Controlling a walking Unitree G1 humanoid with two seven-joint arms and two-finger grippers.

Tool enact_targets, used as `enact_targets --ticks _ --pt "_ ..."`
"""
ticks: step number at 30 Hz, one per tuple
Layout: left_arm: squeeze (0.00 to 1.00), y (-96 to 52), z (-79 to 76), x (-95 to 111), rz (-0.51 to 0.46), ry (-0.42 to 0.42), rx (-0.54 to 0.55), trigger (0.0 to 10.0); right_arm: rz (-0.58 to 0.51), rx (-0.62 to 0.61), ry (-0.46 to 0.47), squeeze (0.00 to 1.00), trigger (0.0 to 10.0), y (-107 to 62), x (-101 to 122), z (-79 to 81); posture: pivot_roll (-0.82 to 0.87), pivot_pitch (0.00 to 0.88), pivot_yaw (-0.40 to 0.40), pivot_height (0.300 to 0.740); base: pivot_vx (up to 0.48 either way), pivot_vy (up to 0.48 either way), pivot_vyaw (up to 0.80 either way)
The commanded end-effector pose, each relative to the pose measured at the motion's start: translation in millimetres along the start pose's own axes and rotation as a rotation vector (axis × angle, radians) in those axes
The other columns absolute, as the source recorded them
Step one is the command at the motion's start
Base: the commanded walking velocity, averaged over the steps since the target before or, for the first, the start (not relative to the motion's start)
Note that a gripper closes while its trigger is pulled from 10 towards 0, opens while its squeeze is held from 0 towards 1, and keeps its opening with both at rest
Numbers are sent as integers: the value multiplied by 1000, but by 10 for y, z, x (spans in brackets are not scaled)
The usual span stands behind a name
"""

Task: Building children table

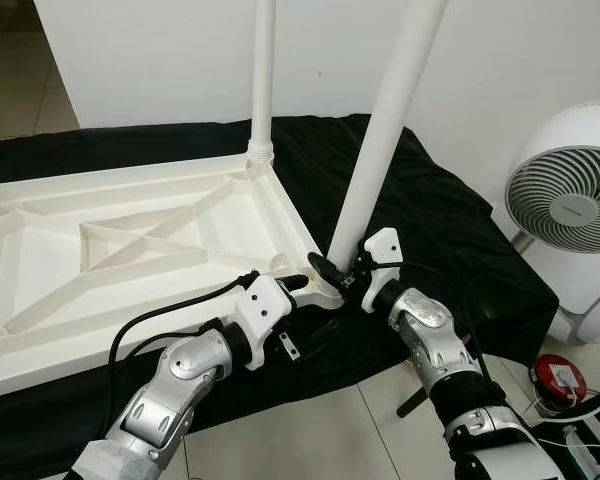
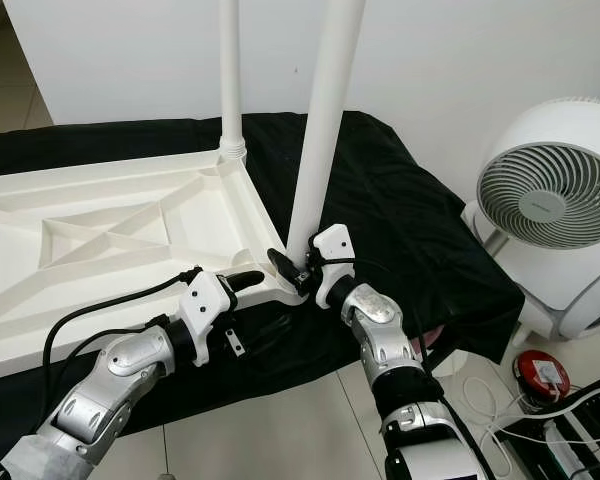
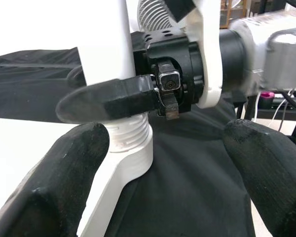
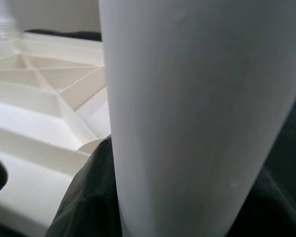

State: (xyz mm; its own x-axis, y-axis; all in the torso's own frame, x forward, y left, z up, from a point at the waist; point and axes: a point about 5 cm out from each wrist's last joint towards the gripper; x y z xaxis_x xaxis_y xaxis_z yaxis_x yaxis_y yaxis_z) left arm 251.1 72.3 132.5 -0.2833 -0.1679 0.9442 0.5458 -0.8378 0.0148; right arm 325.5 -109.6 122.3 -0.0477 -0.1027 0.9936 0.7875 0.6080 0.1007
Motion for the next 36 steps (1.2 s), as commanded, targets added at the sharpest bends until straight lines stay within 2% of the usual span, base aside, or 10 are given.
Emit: enact_targets --ticks 1,4,5,8,11,14,19,26,27,36 --pt "0 5 -34 19 -3 3 -28 10000 38 -48 9 0 10000 -53 -91 -4 -31 0 -58 740 0 0 0" --pt "0 11 -50 15 -5 -2 -43 10000 22 -211 46 0 10000 -67 -99 15 -40 0 -50 740 0 0 0" --pt "0 11 -50 15 -5 -2 -43 10000 22 -211 46 0 10000 -67 -99 15 -40 0 -50 740 0 0 0" --pt "0 22 -61 18 -8 -5 -51 10000 22 -363 41 0 10000 -91 -113 32 -46 0 -45 740 0 0 0" --pt "0 24 -64 18 -8 -6 -54 10000 19 -402 43 0 10000 -99 -115 41 -46 0 -45 740 0 0 0" --pt "0 32 -64 22 -10 -6 -57 10000 61 -546 67 0 10000 -110 -184 99 -43 0 -46 740 0 0 0" --pt "0 32 -61 22 -10 -6 -57 10000 51 -514 89 0 10000 -64 -181 215 -43 0 -44 740 0 0 0" --pt "0 41 -61 25 -12 -7 -60 10000 39 -503 108 0 10000 -63 -145 194 -46 0 -44 740 0 0 0" --pt "0 45 -56 26 -13 -6 -59 10000 29 -493 106 1000 10000 -63 -123 172 -45 0 -45 740 0 0 0" --pt "0 44 -41 23 -11 -4 -56 10000 -1 -359 64 1000 10000 -90 22 -16 -39 0 -44 740 0 0 0"
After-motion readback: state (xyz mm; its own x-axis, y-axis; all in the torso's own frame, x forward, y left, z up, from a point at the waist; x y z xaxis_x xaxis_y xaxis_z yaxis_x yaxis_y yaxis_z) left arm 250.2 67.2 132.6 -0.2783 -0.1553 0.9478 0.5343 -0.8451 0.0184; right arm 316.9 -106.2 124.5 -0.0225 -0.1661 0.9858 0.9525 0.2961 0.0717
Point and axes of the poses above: a point about 5 cm out from each wrist's last joint towards the gripper, its own y axis pointing out of the wrist towards the gripper, its own x axis along the axis of the wrist's last joint, z = x × y, and after that the axes turned 8 degrees about y, right-handed
